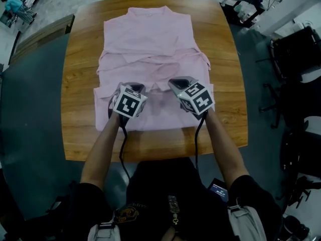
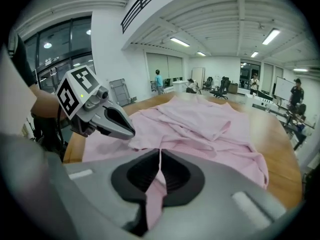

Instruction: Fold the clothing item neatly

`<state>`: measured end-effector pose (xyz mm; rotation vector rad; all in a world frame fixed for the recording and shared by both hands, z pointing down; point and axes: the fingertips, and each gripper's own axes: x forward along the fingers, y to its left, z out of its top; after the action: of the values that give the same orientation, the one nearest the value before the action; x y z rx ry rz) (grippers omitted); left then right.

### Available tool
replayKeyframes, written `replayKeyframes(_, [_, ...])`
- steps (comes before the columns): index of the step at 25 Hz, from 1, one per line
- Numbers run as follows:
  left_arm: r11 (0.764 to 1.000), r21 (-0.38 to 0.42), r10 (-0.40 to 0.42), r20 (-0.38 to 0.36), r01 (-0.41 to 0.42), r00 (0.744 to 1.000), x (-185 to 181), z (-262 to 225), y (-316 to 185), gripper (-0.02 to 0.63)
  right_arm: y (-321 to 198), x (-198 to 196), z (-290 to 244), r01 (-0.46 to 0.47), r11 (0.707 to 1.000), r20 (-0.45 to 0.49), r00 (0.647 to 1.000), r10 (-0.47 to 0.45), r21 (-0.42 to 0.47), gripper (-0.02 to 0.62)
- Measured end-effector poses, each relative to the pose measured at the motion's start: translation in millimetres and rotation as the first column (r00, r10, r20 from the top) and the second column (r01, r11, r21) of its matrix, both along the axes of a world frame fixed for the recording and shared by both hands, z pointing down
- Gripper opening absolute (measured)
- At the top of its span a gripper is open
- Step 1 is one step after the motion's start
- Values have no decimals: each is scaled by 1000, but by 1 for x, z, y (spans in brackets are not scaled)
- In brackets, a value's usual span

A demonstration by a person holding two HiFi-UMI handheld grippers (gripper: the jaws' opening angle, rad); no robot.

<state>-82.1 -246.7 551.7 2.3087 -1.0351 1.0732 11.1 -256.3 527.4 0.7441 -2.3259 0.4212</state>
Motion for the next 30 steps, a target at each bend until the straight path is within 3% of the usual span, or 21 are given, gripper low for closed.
replayKeyframes(4, [997, -46, 58, -7, -58, 998, 8, 12, 33, 8, 35, -16, 8, 97, 995, 0, 995, -97, -36, 12])
replayKeyframes(8, [992, -83, 98, 28, -95, 995, 8, 31, 43, 8, 54, -18, 36, 151, 983, -91, 983, -160, -100, 14])
replayKeyframes(20, [999, -52, 23, 132, -16, 991, -13, 42, -22, 8, -10, 11, 69, 46, 993, -214, 975, -68, -106, 14])
replayKeyframes(25, [997, -66, -32, 145, 42, 989, -34, 43, -39, 8, -46, 18, 66, 1, 1000, -213, 977, -6, -24, 12])
replayKeyframes(30, [990, -6, -136, 180, 139, 974, -81, 34, -45, 8, -75, 48, 38, -137, 987, -148, 978, 148, 88, 14])
